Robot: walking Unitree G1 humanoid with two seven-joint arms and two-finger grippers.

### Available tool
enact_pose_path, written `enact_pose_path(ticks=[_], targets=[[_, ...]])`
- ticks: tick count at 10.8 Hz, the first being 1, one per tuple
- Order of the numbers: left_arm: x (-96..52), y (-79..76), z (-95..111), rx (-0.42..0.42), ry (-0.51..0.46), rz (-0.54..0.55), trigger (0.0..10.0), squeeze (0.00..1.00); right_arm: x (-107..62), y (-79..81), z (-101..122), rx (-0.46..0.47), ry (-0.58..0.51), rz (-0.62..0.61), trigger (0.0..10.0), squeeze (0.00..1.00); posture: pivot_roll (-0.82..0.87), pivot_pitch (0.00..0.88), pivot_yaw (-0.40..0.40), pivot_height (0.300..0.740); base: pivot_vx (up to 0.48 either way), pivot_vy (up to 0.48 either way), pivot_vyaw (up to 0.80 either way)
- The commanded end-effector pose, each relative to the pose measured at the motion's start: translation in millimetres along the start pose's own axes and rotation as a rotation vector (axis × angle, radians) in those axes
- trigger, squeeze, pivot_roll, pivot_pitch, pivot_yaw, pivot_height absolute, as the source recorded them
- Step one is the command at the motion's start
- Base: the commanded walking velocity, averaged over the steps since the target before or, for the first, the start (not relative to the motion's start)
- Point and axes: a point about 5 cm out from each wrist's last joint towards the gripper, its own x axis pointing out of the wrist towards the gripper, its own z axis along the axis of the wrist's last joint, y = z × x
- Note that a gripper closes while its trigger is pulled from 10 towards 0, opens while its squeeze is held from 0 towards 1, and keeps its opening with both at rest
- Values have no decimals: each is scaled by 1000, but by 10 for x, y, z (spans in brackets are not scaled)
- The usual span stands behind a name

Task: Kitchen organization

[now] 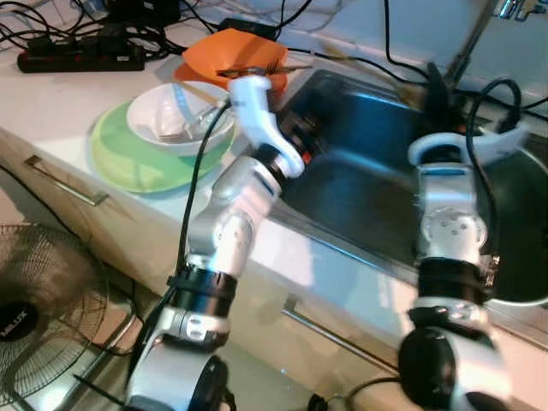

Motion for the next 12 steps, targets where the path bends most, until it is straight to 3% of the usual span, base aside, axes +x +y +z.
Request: enact_pose_path(ticks=[1, 2, 4, 5, 6, 8, 12], targets=[[-7, -99, -25, 127, 54, -65, 10000, 0, 43, 15, 77, -109, -33, -11, 10000, 0, 34, 87, -10, 740, 0, 0, 0], [-56, -121, -65, 250, 109, -99, 10000, 0, 60, -46, 201, -228, -91, -48, 10000, 0, 42, 88, -10, 740, 0, 0, 0], [-128, -127, -102, 314, 165, -126, 10000, 0, 89, -50, 280, -489, -101, -51, 10000, 0, 44, 87, -10, 740, 0, 0, 0], [-191, -22, -177, 350, 226, -97, 10000, 0, 114, -67, 180, -696, -26, -34, 10000, 0, 43, 86, -9, 740, 0, 0, 0], [-242, 66, -255, 374, 284, -70, 10000, 0, 130, -117, 88, -777, 45, -31, 10000, 0, 43, 84, -7, 740, 0, 0, 0], [-361, 197, -423, 407, 397, -24, 10000, 0, 144, -308, -83, -1053, 212, -75, 10000, 0, 41, 78, -4, 740, 0, 0, 0], [-531, 266, -554, 435, 500, 6, 10000, 0, 189, -462, -214, -1217, 377, -154, 10000, 0, 55, 58, -17, 740, 0, 0, 0]])
